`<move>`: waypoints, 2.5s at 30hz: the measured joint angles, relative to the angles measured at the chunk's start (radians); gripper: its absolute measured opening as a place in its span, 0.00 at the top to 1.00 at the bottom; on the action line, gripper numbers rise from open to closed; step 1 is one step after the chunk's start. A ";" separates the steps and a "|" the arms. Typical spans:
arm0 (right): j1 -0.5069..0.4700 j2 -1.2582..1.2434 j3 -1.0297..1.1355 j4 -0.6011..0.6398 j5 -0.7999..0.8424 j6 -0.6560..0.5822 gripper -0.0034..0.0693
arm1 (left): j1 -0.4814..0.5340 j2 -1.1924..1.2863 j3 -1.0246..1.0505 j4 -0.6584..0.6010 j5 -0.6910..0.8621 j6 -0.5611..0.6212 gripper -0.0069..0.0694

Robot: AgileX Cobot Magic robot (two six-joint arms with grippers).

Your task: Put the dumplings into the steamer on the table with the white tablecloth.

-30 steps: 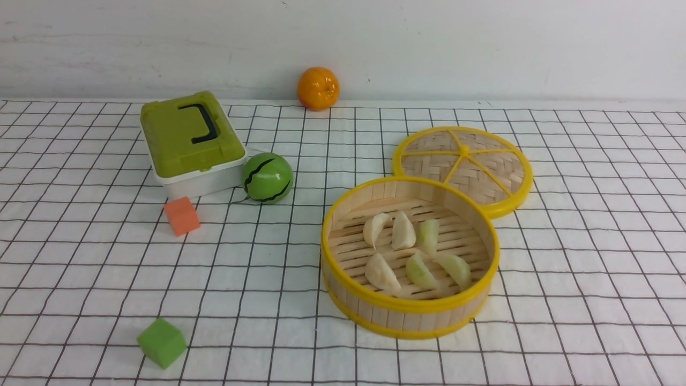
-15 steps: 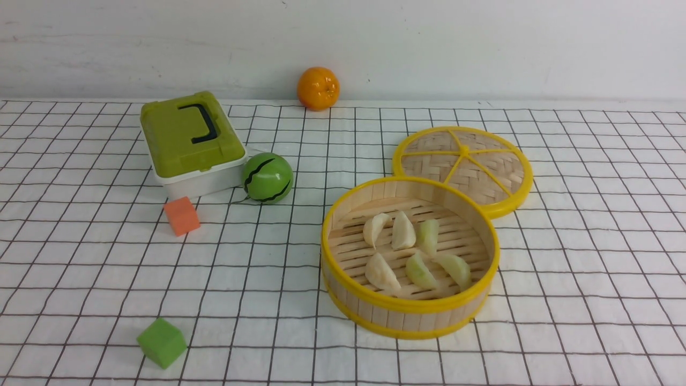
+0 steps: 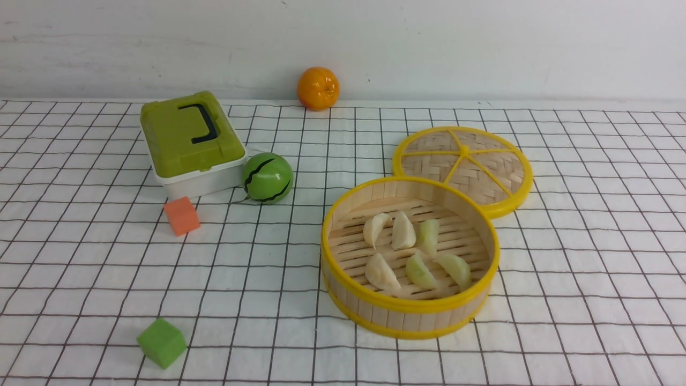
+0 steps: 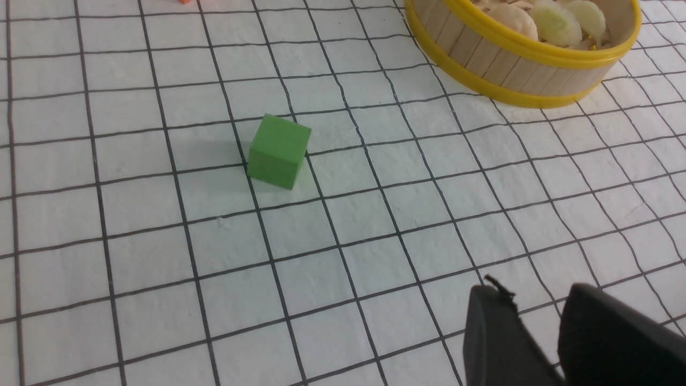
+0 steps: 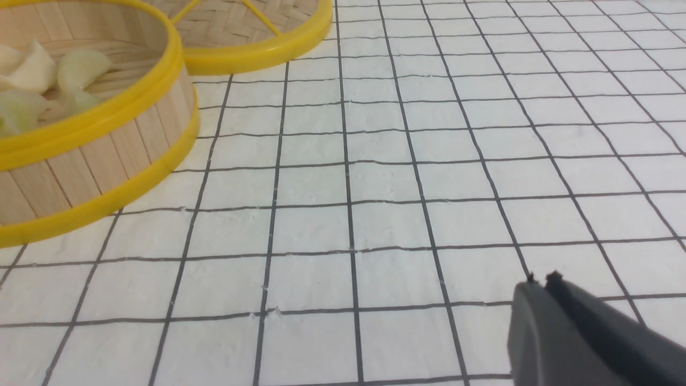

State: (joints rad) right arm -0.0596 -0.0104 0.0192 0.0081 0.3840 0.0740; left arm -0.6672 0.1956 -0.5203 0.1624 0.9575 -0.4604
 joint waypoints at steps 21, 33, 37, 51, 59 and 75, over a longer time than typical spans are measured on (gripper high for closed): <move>0.000 0.000 0.000 0.001 0.000 0.000 0.91 | 0.518 -0.033 0.392 -0.253 -0.999 0.123 0.93; 0.000 0.000 0.000 0.001 0.000 0.000 0.88 | 0.678 -0.201 0.547 -0.154 -0.906 0.175 0.93; 0.000 0.000 0.000 0.001 0.000 0.000 0.88 | 0.678 -0.204 0.550 -0.155 -0.791 0.178 0.93; 0.000 0.000 0.000 0.004 0.000 0.000 0.85 | 0.685 -0.204 0.550 -0.162 -0.603 0.206 0.93; 0.000 0.000 0.000 0.004 0.000 0.000 0.84 | 0.685 -0.204 0.550 -0.162 -0.603 0.206 0.93; 0.000 0.000 0.000 0.004 0.000 0.000 0.81 | 0.685 -0.204 0.550 -0.162 -0.603 0.206 0.93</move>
State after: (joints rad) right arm -0.0596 -0.0104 0.0192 0.0120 0.3840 0.0740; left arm 0.0179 -0.0088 0.0299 0.0000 0.3550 -0.2546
